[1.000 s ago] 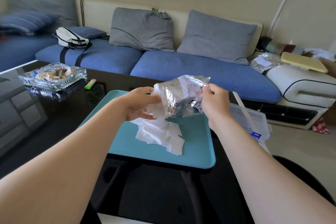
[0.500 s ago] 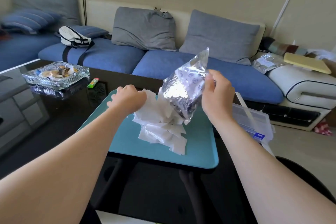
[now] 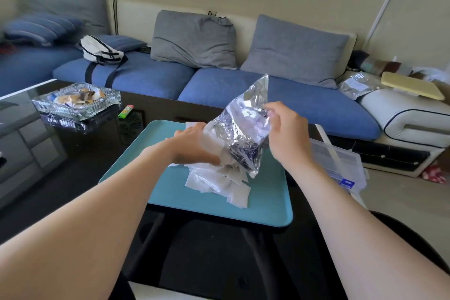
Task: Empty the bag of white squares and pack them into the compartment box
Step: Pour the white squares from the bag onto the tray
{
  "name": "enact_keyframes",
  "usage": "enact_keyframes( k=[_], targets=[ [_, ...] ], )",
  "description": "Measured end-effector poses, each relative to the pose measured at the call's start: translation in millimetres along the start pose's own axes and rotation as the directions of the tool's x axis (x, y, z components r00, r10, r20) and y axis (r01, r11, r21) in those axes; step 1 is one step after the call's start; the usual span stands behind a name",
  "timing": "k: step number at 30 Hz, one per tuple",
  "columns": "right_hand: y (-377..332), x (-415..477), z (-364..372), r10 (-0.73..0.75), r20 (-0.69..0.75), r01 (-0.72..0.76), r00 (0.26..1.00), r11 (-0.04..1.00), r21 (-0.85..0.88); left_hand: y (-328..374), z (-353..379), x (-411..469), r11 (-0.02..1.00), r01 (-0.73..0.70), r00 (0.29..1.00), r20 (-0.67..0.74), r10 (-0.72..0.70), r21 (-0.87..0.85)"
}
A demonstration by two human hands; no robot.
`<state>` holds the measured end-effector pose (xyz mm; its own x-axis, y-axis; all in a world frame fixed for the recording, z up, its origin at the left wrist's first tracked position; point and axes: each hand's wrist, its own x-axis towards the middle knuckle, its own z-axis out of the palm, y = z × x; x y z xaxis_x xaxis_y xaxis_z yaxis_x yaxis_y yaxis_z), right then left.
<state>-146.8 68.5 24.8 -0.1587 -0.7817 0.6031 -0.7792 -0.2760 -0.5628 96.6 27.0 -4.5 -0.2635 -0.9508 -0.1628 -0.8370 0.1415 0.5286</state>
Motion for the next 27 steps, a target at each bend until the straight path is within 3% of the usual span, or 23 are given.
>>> enact_keyframes(
  k=[3,7,12,15,21,24,27],
  targets=[
    [3,-4,6,-0.012,0.185,0.024,0.983,0.998,-0.061,1,2,-3,0.999,-0.030,0.997,0.066,0.029,0.021],
    [-1,-11,17,-0.017,0.383,0.046,0.924,0.997,-0.066,-3,-2,0,0.991,-0.010,1.000,-0.002,0.010,0.132],
    [-18,-12,28,-0.043,0.367,0.035,0.929,0.999,0.029,-14,-2,13,0.983,-0.081,0.984,-0.143,0.105,0.162],
    [-25,-19,33,-0.063,0.469,0.059,0.881,0.998,0.023,-33,2,24,0.980,-0.106,0.980,-0.151,0.132,0.167],
    [-34,-21,40,-0.077,0.498,0.021,0.864,0.993,0.116,-29,-11,3,0.986,-0.093,0.990,-0.089,0.106,0.141],
    [-34,-16,37,-0.045,0.456,-0.009,0.889,0.993,0.115,-32,-17,-2,0.988,-0.052,0.997,-0.053,0.061,0.147],
    [-33,-7,27,-0.024,0.315,-0.007,0.949,0.995,0.097,-35,-16,-7,0.979,-0.016,1.000,0.016,0.012,0.206]
  ],
)
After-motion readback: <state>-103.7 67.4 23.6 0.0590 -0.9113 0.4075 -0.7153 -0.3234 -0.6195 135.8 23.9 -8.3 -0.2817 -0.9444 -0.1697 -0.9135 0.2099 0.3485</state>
